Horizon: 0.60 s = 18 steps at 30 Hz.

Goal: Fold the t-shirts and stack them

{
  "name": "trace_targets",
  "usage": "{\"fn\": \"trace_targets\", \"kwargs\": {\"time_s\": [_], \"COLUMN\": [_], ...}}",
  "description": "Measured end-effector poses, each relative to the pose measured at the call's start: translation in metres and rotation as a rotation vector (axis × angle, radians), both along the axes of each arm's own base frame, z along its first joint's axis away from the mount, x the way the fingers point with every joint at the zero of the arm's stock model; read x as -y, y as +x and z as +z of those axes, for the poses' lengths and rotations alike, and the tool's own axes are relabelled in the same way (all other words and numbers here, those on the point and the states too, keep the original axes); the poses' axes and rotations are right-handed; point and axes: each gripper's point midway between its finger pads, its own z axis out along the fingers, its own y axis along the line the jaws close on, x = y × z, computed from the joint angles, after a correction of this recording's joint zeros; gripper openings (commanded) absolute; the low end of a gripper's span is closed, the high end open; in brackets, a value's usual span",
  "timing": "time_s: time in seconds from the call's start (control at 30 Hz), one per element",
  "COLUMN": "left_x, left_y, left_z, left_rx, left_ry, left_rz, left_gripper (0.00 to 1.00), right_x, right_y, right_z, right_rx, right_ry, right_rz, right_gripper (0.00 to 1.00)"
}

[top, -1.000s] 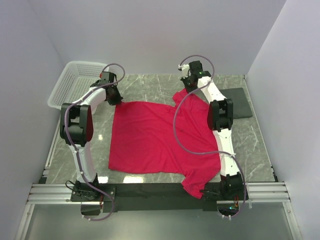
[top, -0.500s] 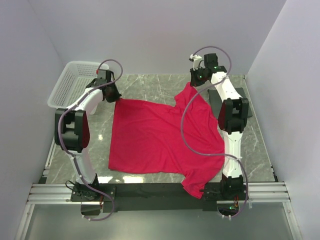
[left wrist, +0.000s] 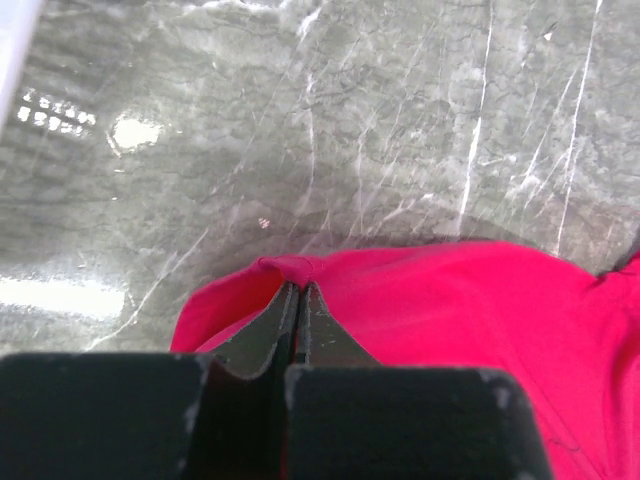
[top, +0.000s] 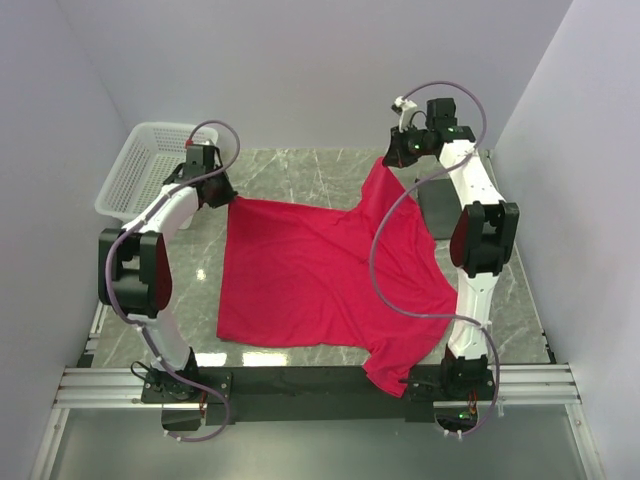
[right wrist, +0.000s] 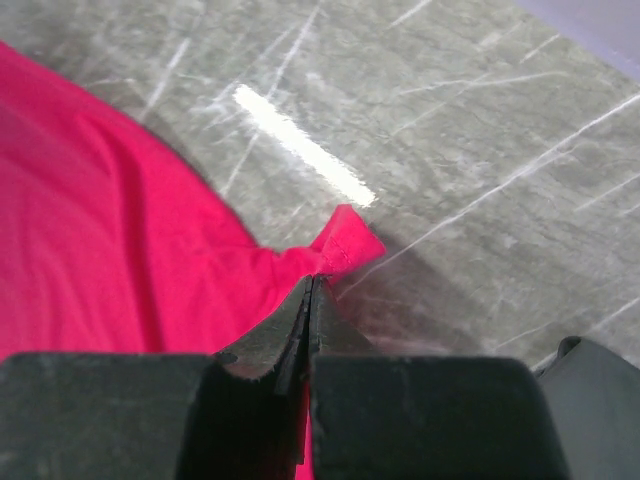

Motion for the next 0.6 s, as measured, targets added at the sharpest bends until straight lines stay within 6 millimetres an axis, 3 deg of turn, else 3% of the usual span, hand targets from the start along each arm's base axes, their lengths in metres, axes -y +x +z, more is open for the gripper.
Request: {"fn": "trace_targets", "kwargs": {"time_s": [0.37, 0.6], "left_x": [-0.006, -0.006], "left_y": [-0.009, -0.013], "left_z": [0.005, 0.034], "left_rx": [0.036, 0.127], "left_ry": [-0.024, -0.047], "left_rz": [-0.005, -0.018], "left_gripper": [0.01, 0.01], "right_x": [0.004, 0.017], "right_y": [-0.037, -0.051], "right_z": [0.069, 0.099], "right_rx": [0.086, 0.149], "right_ry": [0.066, 0.075], "right_rz": [0.071, 0.089], "right_gripper": [0.00, 0.00]}}
